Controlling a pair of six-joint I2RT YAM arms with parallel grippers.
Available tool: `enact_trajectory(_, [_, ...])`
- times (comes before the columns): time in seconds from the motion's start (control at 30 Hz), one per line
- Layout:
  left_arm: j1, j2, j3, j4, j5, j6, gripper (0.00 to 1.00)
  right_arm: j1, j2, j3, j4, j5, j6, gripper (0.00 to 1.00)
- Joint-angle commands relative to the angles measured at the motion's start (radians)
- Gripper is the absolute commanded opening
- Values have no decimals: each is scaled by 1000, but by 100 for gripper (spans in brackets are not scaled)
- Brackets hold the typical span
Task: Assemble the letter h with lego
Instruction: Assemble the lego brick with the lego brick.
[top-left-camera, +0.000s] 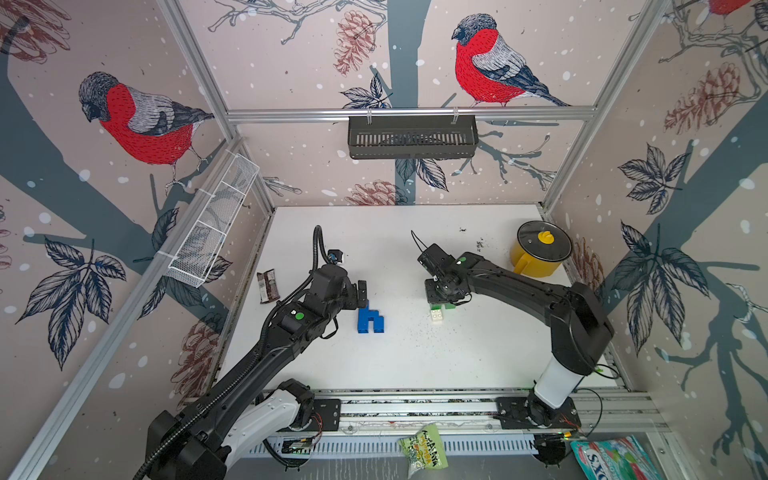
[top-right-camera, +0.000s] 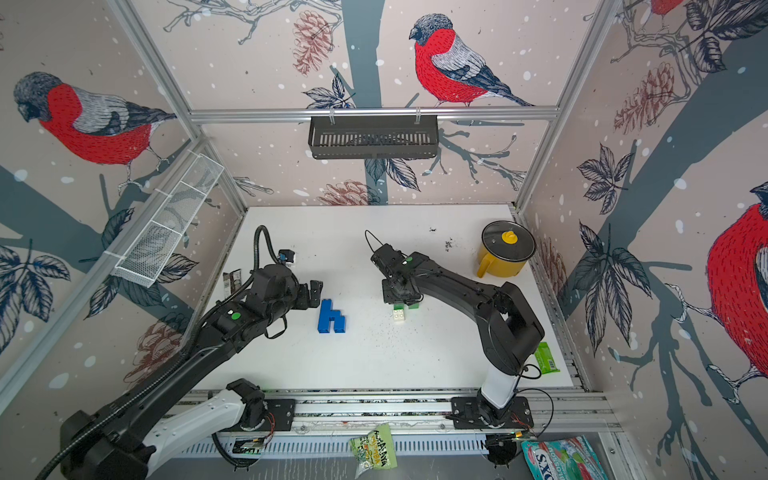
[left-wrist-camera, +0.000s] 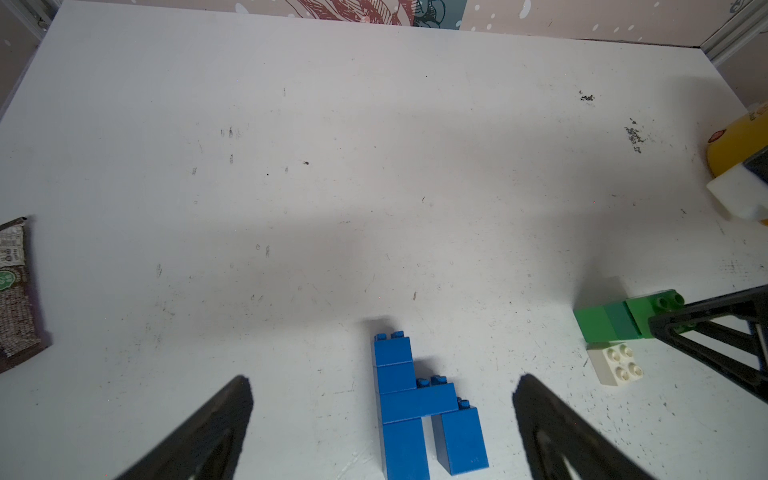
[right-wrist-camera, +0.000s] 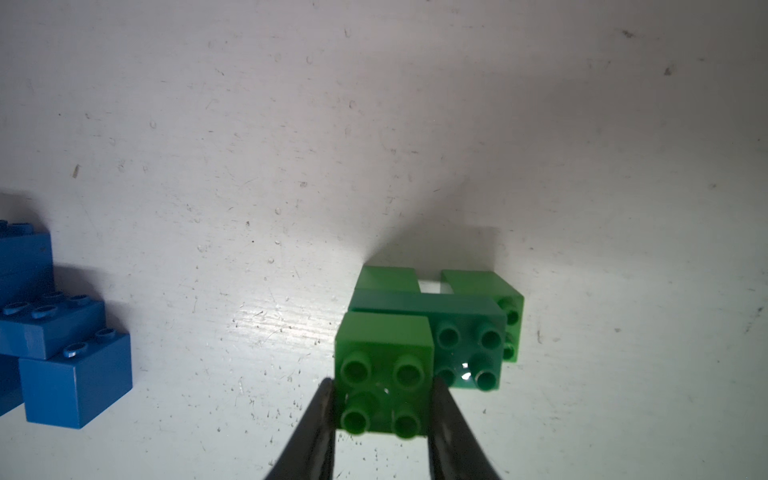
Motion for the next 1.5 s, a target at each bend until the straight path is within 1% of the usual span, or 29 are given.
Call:
enact_trajectory(0.0, [1, -2, -2, -2, 3, 8, 98, 2, 6, 0, -13, 13, 3, 6])
enact_trajectory(0.5, [1, 0, -3, 0, 7, 9, 98, -6, 19, -10, -26, 6, -3, 6])
enact_trajectory(0.67, [1, 2, -4, 0, 10, 9, 98, -17, 40, -12, -35, 0, -17, 6])
enact_trajectory(0.8, [-1, 2, -5, 0, 11, 10, 98, -31, 45, -19, -29, -32, -27, 6])
enact_trajectory(0.9, [-1, 5, -5, 0, 15, 10, 98, -35, 47, -10, -39, -24, -29, 6])
enact_trajectory(1.0, [0, 7, -6, 0, 15, 11, 98, -32, 47, 5, -49, -25, -31, 10])
enact_trajectory(1.1, [0, 8, -5, 0, 17, 11, 98, -24, 40, 25, -62, -12, -31, 22])
enact_trajectory(1.2, [-1, 8, -6, 0, 17, 10, 98, -14, 39, 45, -76, 3, -30, 30])
enact_trajectory(1.27, [0, 10, -5, 0, 17, 11, 98, -12, 40, 51, -81, 5, -29, 33])
enact_trajectory(1.47, [0, 11, -5, 0, 16, 10, 98, -10, 39, 64, -80, 1, -29, 39])
